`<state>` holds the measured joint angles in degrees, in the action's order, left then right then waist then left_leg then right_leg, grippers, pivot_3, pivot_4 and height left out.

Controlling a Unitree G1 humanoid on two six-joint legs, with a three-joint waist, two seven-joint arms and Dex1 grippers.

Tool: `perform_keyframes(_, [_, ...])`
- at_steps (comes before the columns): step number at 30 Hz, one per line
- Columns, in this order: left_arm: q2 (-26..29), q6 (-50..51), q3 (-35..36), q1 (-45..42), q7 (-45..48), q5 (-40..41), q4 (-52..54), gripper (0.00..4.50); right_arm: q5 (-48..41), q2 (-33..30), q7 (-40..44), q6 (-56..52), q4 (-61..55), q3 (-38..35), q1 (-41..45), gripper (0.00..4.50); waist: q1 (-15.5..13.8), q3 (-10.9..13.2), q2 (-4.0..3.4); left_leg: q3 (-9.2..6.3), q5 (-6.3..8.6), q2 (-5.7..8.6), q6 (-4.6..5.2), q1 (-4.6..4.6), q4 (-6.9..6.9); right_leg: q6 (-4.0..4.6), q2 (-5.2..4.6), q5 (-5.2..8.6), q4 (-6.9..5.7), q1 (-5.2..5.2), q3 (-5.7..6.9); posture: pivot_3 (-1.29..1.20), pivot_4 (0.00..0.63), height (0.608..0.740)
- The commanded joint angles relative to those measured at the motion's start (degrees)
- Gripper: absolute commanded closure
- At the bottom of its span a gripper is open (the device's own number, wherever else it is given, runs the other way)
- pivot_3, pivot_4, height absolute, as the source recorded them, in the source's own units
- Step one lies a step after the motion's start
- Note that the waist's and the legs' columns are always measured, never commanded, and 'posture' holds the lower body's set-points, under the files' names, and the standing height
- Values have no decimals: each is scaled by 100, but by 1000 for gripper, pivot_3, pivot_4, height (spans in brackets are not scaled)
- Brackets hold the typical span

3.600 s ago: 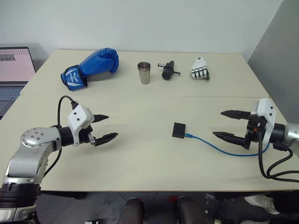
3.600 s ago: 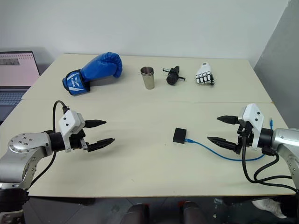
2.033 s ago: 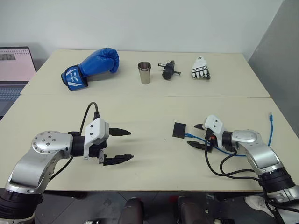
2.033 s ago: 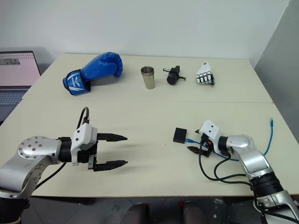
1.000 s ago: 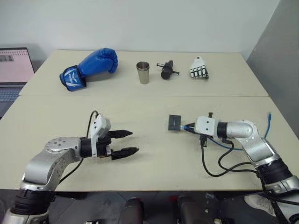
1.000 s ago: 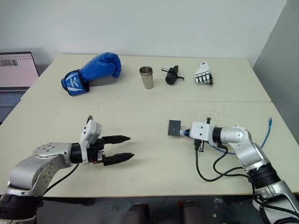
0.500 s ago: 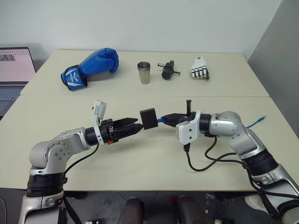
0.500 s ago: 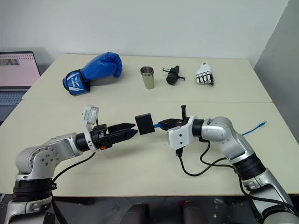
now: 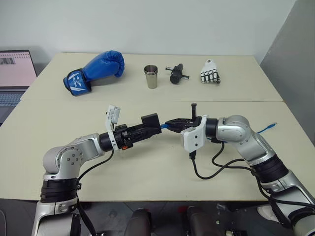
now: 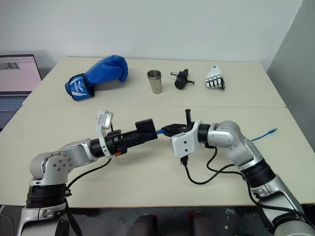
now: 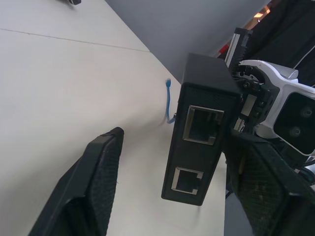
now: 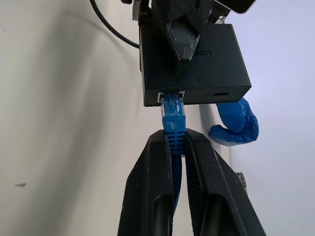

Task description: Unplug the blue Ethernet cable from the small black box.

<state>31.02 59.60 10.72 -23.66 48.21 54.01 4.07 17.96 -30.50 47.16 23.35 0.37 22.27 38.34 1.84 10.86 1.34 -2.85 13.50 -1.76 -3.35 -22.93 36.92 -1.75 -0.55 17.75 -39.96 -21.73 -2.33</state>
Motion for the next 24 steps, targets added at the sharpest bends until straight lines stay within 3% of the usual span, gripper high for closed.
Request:
perform_keyframes(1, [40, 63, 129, -106, 80, 205, 90, 2134, 33, 27, -50, 57, -192, -54, 162, 4411, -1, 0, 0, -1, 0, 0, 0, 0, 0, 0, 0, 0, 0, 0, 1, 0, 150, 740])
perform_keyframes(9, [111, 116, 60, -80, 162, 204, 129, 3604, 8, 75, -62, 33, -256, -69, 143, 4411, -1, 0, 0, -1, 0, 1, 0, 0, 0, 0, -1, 0, 0, 0, 1, 0, 150, 740])
perform_keyframes(16, [115, 97, 63, -100, 158, 189, 116, 3692, -158, 58, 80, -30, -328, -56, 64, 4419, -1, 0, 0, -1, 0, 1, 0, 0, 0, 0, -1, 0, 0, 0, 0, 0, 150, 740])
perform_keyframes(18, [148, 38, 34, -112, 201, 130, 116, 3699, -313, 76, 129, -120, -375, -103, 48, 3705, -1, 0, 0, -1, 0, 1, 0, 0, -1, 0, -1, 0, 0, 0, 0, 0, 150, 740])
perform_keyframes(24, [375, -167, -194, -340, 582, -158, -76, 3699, -799, -258, 812, -243, -727, -37, 66, 2268, -2, 0, 0, -3, 0, 2, 0, -1, -1, 0, -1, 0, 1, 0, 1, 0, 150, 740])
